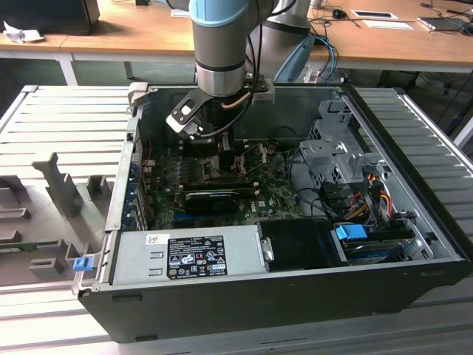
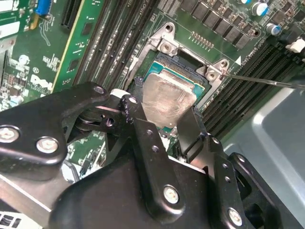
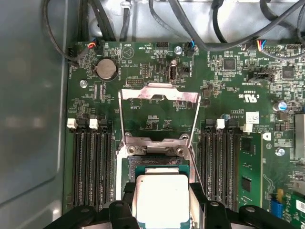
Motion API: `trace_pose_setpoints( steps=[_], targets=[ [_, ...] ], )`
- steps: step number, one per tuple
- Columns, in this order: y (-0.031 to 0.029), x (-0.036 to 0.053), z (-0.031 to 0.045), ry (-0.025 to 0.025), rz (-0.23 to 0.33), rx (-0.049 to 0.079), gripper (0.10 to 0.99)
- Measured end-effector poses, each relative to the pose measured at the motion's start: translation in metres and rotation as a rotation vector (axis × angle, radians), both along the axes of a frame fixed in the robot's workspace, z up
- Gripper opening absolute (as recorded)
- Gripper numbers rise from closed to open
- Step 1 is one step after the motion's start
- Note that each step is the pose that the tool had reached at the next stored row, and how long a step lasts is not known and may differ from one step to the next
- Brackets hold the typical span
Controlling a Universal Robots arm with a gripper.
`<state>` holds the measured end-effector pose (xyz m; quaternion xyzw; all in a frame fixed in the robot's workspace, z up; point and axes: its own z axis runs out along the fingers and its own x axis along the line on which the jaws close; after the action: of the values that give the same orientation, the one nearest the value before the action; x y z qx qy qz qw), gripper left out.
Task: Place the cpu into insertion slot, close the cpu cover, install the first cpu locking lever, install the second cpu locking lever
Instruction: 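Place the cpu into insertion slot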
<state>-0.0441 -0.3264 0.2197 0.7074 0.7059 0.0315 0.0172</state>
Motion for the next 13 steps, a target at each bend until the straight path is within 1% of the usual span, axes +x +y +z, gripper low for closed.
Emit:
trace_pose_setpoints(
  steps=[1,4,5,13],
  targets=[
    [0.0002,-0.0001,-0.0017,0.0000,-0.013,0.000,0.525],
    [0.0012,0.0003,-0.0088,0.0015,-0.015,0.000,0.525],
    [0.0013,0.0004,-0.0100,0.0017,-0.015,0.000,0.525],
    [0.0034,0.0011,-0.0146,0.0017,-0.016,0.000,0.525]
  ],
)
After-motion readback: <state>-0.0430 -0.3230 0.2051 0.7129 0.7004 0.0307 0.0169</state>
